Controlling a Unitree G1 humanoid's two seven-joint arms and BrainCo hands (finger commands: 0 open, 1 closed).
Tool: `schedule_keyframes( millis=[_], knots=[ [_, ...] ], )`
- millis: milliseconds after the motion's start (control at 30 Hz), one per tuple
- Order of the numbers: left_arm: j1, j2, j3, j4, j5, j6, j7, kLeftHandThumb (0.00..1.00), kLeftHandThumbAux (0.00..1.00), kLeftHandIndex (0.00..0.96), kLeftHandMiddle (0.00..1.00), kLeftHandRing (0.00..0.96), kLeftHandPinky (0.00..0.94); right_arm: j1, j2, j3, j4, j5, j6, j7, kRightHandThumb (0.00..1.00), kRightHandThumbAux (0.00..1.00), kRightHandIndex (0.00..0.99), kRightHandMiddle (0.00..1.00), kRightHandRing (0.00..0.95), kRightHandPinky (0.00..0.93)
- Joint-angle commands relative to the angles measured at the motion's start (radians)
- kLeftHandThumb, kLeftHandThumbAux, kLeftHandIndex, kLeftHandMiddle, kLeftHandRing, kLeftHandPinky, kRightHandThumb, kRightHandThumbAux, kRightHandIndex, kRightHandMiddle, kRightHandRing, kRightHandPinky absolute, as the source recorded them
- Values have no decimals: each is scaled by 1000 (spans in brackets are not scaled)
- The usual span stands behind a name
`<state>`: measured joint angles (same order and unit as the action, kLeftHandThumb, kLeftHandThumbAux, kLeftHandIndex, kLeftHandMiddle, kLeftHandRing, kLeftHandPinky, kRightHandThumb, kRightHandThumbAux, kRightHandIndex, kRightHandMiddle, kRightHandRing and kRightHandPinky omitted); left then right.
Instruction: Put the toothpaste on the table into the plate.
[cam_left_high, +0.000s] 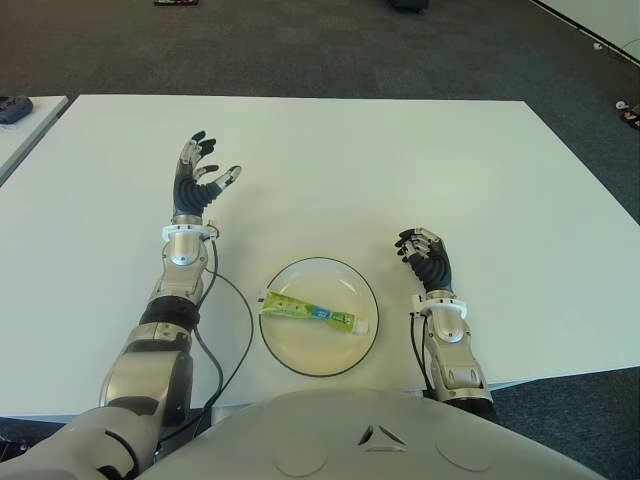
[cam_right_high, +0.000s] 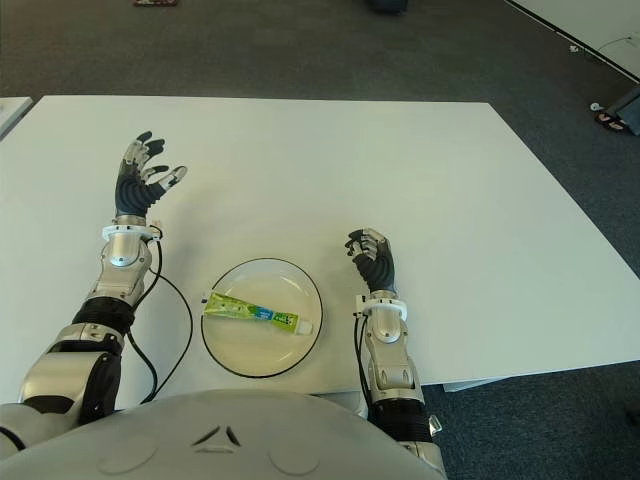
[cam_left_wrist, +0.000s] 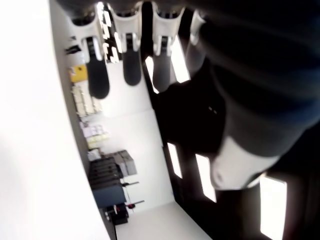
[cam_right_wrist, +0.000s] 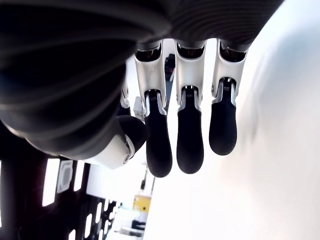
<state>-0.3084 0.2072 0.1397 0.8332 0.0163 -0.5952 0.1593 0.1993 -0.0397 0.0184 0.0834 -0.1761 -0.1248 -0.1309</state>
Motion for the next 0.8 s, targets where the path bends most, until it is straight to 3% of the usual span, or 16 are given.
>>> schedule_keyframes(
  millis=[33,100,200,467,800],
  knots=[
    [-1,-28,5,-11,-17,35,-12,282,833,318,343,361,419,-15,-1,-2,14,8,20,8,705,732,428,550,555,569],
    [28,-37,0,-43,-10,42,-4,523,768,380,410,422,466,-17,-2,-3,14,8,22,9,705,733,428,550,554,564],
    [44,-44,-3,-64,-4,61,-1,637,738,410,464,469,496,-20,-2,-5,13,9,26,10,706,733,428,551,555,567],
    [64,-65,-3,-90,-7,120,-4,692,721,428,530,521,513,-26,-3,-5,13,9,30,10,706,733,429,558,560,576],
    [109,-101,-4,-98,4,129,14,702,717,431,589,574,551,-50,-3,-4,30,9,24,8,706,732,429,562,559,570]
  ],
)
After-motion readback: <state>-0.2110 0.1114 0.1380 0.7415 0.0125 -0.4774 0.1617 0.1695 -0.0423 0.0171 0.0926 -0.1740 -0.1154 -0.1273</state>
